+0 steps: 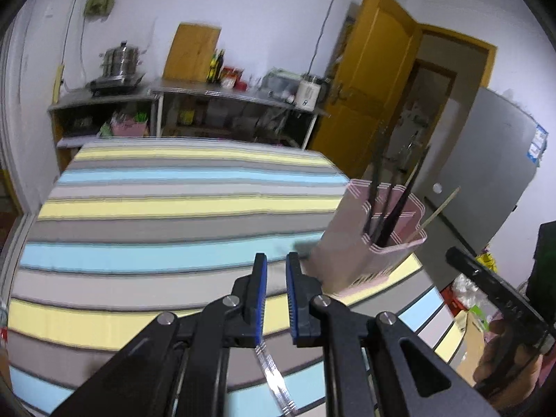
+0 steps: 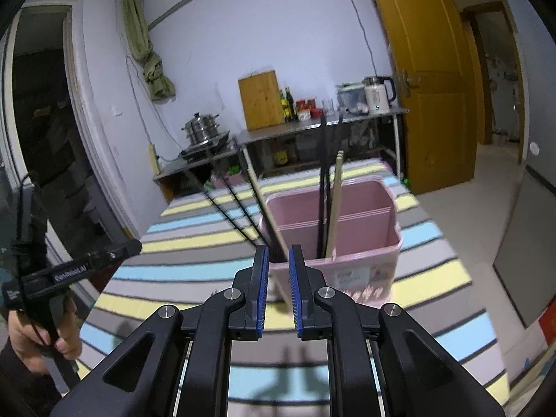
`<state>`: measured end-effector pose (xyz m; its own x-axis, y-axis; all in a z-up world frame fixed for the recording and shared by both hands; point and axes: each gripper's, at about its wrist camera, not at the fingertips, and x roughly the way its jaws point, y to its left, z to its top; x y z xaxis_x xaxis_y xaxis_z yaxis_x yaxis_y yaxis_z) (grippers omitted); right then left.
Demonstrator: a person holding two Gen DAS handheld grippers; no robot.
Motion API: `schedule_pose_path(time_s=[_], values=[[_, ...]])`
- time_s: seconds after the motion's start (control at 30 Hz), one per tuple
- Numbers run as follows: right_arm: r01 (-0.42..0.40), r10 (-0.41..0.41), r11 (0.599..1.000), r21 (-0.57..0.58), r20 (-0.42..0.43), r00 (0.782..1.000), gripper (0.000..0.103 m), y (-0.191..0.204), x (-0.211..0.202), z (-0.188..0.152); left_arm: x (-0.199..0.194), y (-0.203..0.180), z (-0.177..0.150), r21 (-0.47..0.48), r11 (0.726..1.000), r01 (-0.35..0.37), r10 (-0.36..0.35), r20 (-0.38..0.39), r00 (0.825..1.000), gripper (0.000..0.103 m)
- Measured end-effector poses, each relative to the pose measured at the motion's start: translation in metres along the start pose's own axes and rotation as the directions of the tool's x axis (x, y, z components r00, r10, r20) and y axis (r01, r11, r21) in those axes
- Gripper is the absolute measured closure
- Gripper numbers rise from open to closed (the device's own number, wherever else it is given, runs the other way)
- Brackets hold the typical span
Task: Organize utensils
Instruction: 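Move the left tool back over the metal chopsticks while the right tool returns too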
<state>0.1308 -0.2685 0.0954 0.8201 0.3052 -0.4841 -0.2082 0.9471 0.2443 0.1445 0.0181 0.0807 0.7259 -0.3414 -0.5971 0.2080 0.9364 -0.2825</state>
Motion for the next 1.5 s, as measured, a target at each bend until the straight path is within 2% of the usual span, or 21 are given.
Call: schedule_pose_path(time_s=[0.3, 0.6, 0.87, 1.13, 1.23, 1.37, 1.5], values=[[-0.041, 0.040, 0.999, 0.000, -0.097, 0.994, 0.091, 0.010, 0.023, -0.035, 0.045, 0.023, -0.048, -0.076, 0.996, -0.046, 0.036, -0.132, 0.991, 0.089], [-0.068, 0.065, 0.998, -0.008, -0.167, 0.984, 0.091, 0.012, 0.044, -0.054, 0.086, 0.025, -0.069, -0.104, 0.993, -0.064, 0.039, -0.220, 0.975, 0.087], [-0.069, 0.069, 0.998, 0.006, -0.181, 0.981, 0.091, 0.006, 0.053, -0.054, 0.093, 0.018, -0.071, -0.075, 0.993, -0.092, 0.074, -0.218, 0.973, 0.084], [-0.075, 0.075, 0.997, 0.009, -0.180, 0.981, 0.091, 0.005, 0.051, -0.054, 0.096, 0.007, -0.072, 0.019, 0.986, -0.166, 0.166, -0.207, 0.964, 0.081], [-0.075, 0.075, 0.997, 0.008, -0.180, 0.981, 0.091, 0.007, 0.050, -0.054, 0.094, 0.006, -0.072, 0.067, 0.981, -0.183, 0.193, -0.214, 0.958, 0.086], [-0.084, 0.084, 0.996, 0.004, -0.184, 0.979, 0.091, 0.010, 0.051, -0.056, 0.087, 0.020, -0.071, 0.041, 0.984, -0.176, 0.181, -0.228, 0.957, 0.093], [-0.103, 0.098, 0.995, -0.015, -0.202, 0.974, 0.091, 0.018, 0.057, -0.058, 0.078, 0.041, -0.072, 0.048, 0.981, -0.186, 0.192, -0.234, 0.953, 0.094]])
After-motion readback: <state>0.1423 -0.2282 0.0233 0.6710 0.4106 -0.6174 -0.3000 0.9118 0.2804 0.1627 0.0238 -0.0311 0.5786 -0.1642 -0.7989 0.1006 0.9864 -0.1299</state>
